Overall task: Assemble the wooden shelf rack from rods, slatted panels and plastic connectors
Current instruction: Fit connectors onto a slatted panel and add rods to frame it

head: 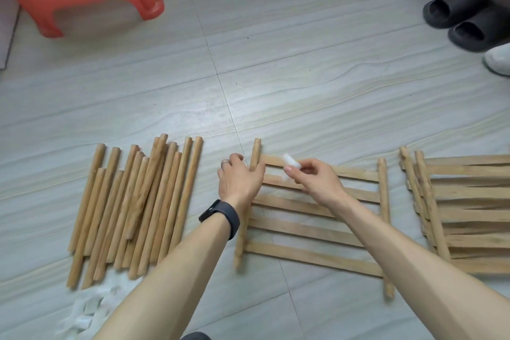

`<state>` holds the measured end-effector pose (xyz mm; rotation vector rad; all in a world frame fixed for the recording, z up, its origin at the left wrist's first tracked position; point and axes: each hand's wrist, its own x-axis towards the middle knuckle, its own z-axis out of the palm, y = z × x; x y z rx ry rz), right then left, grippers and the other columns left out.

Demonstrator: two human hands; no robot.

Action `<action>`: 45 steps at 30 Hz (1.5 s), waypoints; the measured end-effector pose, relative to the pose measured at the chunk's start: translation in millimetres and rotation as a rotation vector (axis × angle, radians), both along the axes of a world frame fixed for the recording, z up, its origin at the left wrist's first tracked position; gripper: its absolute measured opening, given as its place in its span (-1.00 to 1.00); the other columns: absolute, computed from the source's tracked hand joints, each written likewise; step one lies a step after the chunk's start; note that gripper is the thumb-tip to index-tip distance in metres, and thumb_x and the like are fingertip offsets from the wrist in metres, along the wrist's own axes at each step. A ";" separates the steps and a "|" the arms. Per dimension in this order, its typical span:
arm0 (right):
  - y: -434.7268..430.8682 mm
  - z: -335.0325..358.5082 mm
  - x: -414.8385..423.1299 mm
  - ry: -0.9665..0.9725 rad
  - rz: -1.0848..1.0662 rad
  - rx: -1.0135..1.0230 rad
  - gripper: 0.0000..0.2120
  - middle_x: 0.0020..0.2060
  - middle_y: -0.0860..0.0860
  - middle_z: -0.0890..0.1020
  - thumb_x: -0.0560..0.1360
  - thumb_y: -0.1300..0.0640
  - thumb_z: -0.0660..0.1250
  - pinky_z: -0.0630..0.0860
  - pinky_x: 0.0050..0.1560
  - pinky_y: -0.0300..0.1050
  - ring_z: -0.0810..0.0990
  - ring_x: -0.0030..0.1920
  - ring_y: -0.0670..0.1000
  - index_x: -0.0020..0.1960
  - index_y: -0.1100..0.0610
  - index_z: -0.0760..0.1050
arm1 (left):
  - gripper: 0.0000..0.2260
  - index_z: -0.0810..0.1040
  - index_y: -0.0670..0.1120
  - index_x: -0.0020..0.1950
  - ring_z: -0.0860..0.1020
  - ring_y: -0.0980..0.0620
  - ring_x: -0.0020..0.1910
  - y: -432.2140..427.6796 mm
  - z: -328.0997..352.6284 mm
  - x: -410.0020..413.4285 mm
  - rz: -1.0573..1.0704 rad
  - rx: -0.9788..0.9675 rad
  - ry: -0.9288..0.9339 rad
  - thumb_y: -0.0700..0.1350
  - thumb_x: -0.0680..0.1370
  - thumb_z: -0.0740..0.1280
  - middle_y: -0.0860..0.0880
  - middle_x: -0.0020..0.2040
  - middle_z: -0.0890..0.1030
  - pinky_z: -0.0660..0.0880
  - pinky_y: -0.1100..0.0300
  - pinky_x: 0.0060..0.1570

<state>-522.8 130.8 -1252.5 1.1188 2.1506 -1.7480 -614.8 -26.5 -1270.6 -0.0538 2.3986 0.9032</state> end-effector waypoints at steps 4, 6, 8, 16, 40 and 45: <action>25.8 -4.6 -2.7 -0.044 -0.008 -0.036 -0.63 0.03 0.01 0.72 0.47 -0.13 0.50 0.58 0.20 0.10 0.69 0.08 0.00 0.10 0.08 0.51 | -0.56 0.30 -0.03 0.49 0.48 -0.18 0.25 -0.6 -22.5 3.8 -0.225 -0.066 0.076 -0.01 0.62 0.26 -0.11 0.33 0.39 0.47 -0.06 0.18; 33.2 -3.6 -4.3 -0.061 -0.001 -0.118 -0.63 -0.02 -0.03 0.73 0.50 -0.11 0.48 0.59 0.17 0.08 0.74 -0.03 -0.02 0.14 0.09 0.49 | -0.60 0.32 -0.02 0.46 0.52 -0.17 0.17 -4.7 -29.0 11.7 -0.226 -0.044 0.097 -0.06 0.62 0.26 -0.10 0.28 0.41 0.45 0.01 0.09; 37.4 -3.5 -8.2 -0.087 0.023 -0.146 -0.63 -0.02 -0.06 0.70 0.53 -0.13 0.44 0.61 0.11 0.02 0.76 -0.10 -0.03 0.18 0.09 0.50 | -0.61 0.32 -0.02 0.44 0.53 -0.18 0.12 -11.9 -33.1 26.8 -0.250 -0.033 0.116 -0.06 0.62 0.26 -0.09 0.26 0.41 0.39 0.05 0.02; 20.9 -25.0 -36.8 -0.147 0.259 0.106 -0.62 0.03 -0.05 0.64 0.63 -0.11 0.28 0.51 0.12 -0.08 0.55 0.04 -0.06 0.27 0.12 0.61 | -0.55 0.22 0.07 0.54 0.48 -0.12 0.16 -34.6 -40.7 78.0 -0.294 -0.032 0.183 0.01 0.65 0.21 -0.06 0.24 0.39 0.52 -0.05 0.02; -8.7 -27.7 -96.4 -0.169 0.524 0.215 -0.68 0.19 0.02 0.67 0.62 -0.05 0.34 0.49 0.26 -0.13 0.60 0.22 -0.02 0.25 0.12 0.64 | -0.52 0.34 -0.10 0.55 0.54 -0.13 -0.07 -32.3 -66.3 97.6 -0.247 -0.102 0.484 -0.03 0.64 0.25 -0.12 0.12 0.54 0.51 -0.02 -0.14; -10.3 -31.6 -89.6 -0.196 0.560 0.383 -0.63 0.18 0.02 0.69 0.64 -0.15 0.23 0.37 0.09 -0.19 0.57 0.28 0.06 0.21 0.03 0.67 | -0.53 0.36 -0.11 0.54 0.53 -0.14 -0.07 -29.7 -65.4 97.8 -0.250 -0.129 0.483 -0.05 0.64 0.26 -0.13 0.10 0.54 0.49 -0.03 -0.12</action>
